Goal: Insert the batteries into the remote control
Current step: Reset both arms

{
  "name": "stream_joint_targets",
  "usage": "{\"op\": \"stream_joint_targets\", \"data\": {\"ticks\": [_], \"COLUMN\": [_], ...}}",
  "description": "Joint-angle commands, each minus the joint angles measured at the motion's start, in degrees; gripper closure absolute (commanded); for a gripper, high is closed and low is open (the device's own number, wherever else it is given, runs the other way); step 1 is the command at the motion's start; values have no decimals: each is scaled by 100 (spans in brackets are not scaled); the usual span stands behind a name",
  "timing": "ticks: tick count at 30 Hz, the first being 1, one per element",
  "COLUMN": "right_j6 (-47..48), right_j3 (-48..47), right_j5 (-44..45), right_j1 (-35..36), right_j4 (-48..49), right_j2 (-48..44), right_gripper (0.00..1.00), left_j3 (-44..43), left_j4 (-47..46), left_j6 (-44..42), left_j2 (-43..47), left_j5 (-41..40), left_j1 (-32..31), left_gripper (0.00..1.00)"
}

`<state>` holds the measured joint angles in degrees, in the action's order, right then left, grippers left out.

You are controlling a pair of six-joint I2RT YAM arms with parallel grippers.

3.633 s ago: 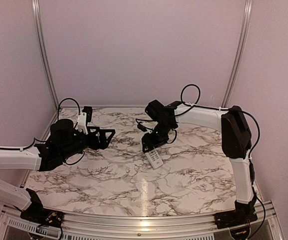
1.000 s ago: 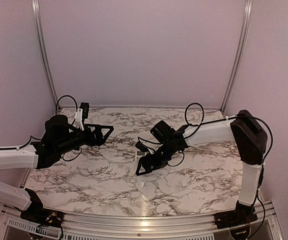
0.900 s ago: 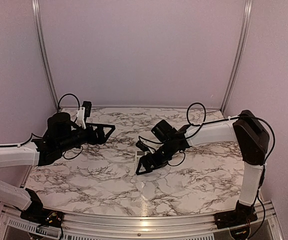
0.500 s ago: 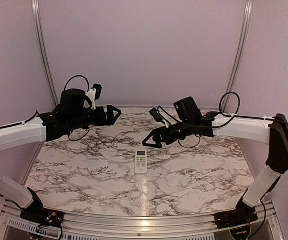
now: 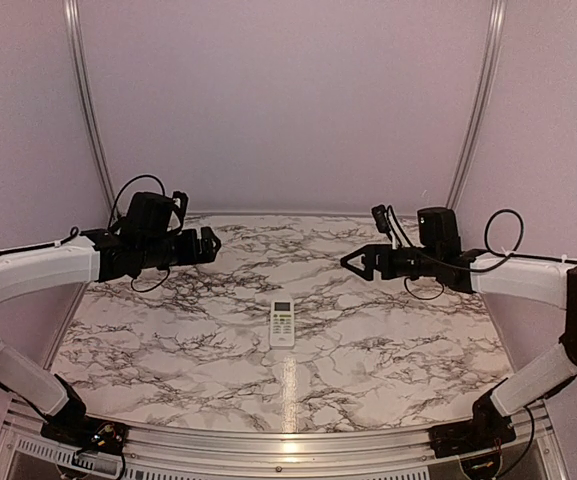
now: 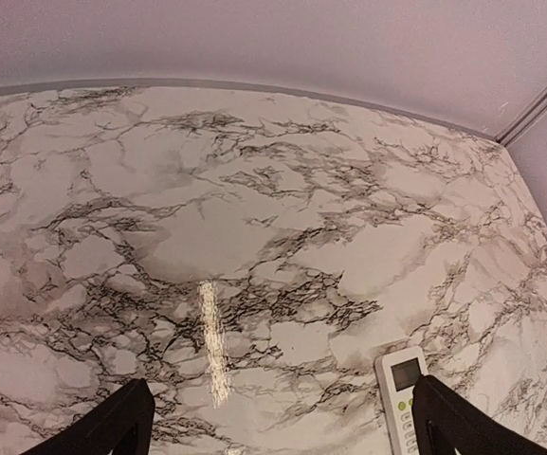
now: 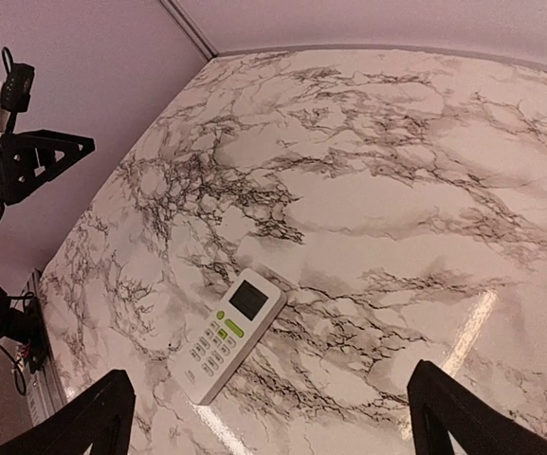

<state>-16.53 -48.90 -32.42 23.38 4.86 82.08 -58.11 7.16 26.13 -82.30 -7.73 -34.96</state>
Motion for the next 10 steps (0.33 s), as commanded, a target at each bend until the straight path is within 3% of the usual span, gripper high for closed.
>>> {"op": "stream_joint_targets", "data": {"ticks": [1,10], "right_j6": [-179,-182], "right_j3": [666,983], "right_j5": [-91,-285], "right_j1": [-279,-404], "right_j4": [632,816], "right_j2": [-202,-307], "right_gripper": [1,1], "left_j3": [563,836], "left_j4": [154,-1], "left_j6": [343,607], "left_j2": [144,302], "left_j5": [-351,-596], "left_j1": [156,178], "left_gripper": [1,1]}}
